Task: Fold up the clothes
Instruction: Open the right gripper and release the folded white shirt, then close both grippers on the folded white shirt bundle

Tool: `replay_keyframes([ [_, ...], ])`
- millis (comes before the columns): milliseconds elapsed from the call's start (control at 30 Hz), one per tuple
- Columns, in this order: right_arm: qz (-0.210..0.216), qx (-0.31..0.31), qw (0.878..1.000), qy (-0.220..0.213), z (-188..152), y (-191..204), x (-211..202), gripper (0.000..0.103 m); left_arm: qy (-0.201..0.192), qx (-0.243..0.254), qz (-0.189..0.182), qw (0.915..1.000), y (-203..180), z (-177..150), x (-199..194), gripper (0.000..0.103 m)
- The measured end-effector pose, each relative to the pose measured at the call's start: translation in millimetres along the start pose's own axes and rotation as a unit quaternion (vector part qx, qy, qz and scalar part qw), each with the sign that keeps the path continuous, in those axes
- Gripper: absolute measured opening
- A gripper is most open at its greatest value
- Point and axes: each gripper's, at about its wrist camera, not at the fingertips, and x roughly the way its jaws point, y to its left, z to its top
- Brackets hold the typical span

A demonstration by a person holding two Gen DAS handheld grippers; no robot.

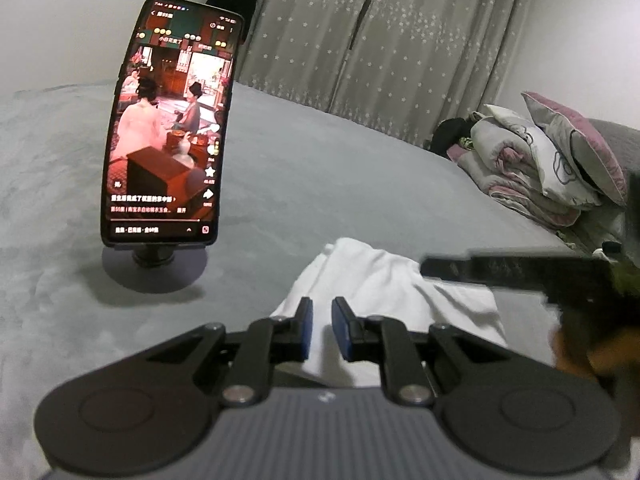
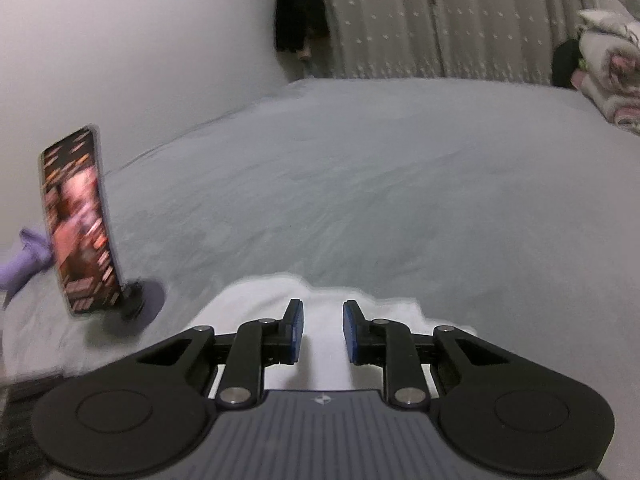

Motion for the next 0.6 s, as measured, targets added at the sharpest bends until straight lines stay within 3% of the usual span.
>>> replay_keyframes([
  [100, 0.001, -0.028, 1.0, -0.001, -25, 5, -19, 0.022, 0.006, -0.001, 0.007, 1.0, 0, -1, 6, 0.014],
  [233, -0.012, -0.054, 0.998, -0.008, -59, 5, -40, 0.022, 0.018, -0.016, 0.021, 0.9995, 5, -2, 13, 0.026],
  [400, -0.018, -0.056, 0.998, -0.026, -86, 1, -73, 0.026, 0.029, -0.038, 0.019, 0.9987, 12, 2, 16, 0.029],
  [600, 0.007, 0.016, 1.0, -0.012, -111, -21, -101, 0.028, 0.041, -0.052, 0.011, 0.9977, 18, 11, 16, 0.031],
])
